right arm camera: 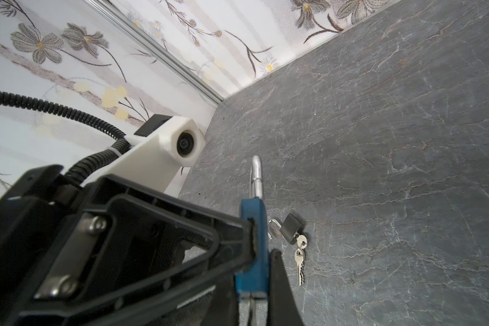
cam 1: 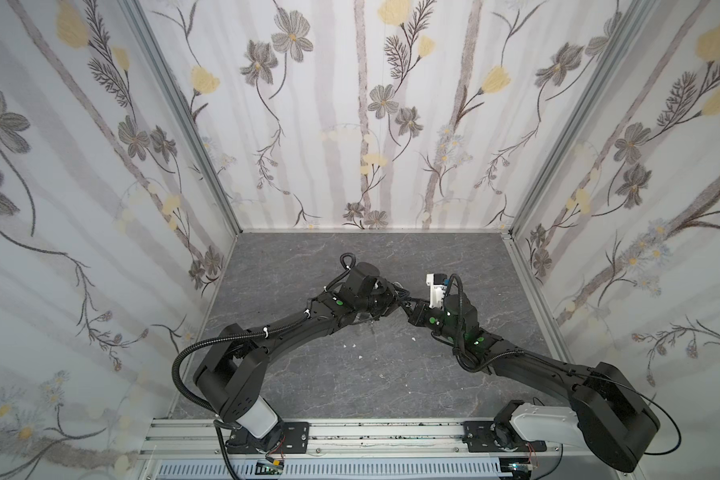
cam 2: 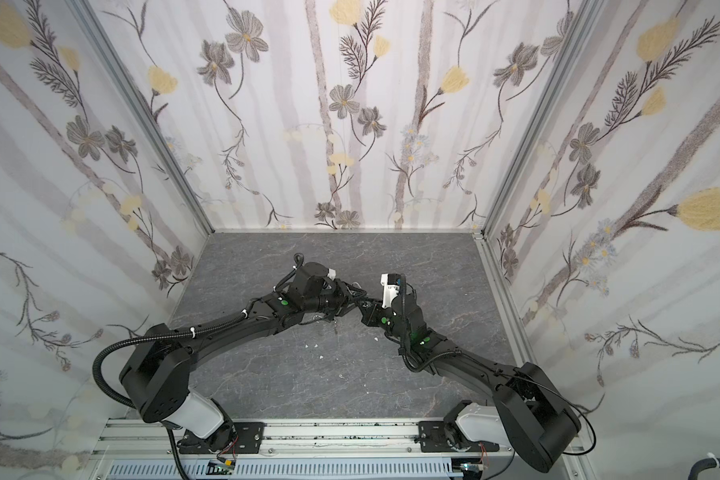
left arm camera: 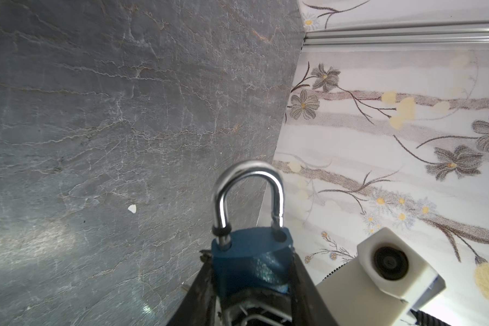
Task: Unlock with the key
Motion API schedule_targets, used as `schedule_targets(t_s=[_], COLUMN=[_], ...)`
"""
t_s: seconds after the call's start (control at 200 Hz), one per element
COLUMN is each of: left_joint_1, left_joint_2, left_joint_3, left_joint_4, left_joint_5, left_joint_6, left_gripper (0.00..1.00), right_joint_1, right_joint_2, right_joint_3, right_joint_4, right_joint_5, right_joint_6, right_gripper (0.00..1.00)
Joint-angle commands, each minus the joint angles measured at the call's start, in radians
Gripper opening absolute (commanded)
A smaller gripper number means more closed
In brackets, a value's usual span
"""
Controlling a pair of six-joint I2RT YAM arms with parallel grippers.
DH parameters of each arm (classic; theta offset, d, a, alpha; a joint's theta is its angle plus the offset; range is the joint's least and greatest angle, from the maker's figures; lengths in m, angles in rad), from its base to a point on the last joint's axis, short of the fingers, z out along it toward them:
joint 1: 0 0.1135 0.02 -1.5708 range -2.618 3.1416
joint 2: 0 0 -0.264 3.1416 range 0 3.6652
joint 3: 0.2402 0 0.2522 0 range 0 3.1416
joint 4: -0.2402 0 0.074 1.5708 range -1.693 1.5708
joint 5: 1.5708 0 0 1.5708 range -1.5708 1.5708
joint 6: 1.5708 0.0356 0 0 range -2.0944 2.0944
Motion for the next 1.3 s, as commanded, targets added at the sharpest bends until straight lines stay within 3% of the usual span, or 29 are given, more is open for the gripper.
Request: schedule_targets(t_s=[0.0, 0.215, 0.644, 0.849, 1.294], left_joint_1=[0.005, 0.044, 0.128, 0.161, 0.165], left_joint_2=[-0.017, -0.092, -0.194, -0.200, -0.176], left_joint_3=[-0.013, -0.041, 0.003, 0.016, 0.056], left_joint_4=[0.060, 0.005, -0.244, -0.253, -0.332], left_joint_5=[0.038, 0.027, 0.180, 0.300, 0.333], left_joint_6=[0.022, 0.140, 0.460, 0.514, 0.577], left_gripper=[0.42, 0.50, 0.50, 0.48, 0.47], right_joint_1=[-0.006, -0.040, -0.087, -0.088, -0.083], right_joint_2=[-0.012, -0.060, -0.157, -0.179, -0.228], right_joint_3=[-0.010, -0.045, -0.064, -0.036, -0.033], right_joint_4=[0.056, 0.057, 0.024, -0.022, -0.037], right_joint_5=[0.028, -0.088, -0.330, -0.427, -0.508], right_joint_6=[0.008, -0.046, -0.170, -0.209, -0.231], right_gripper=[0.00, 0.00, 0.00, 0.00, 0.00])
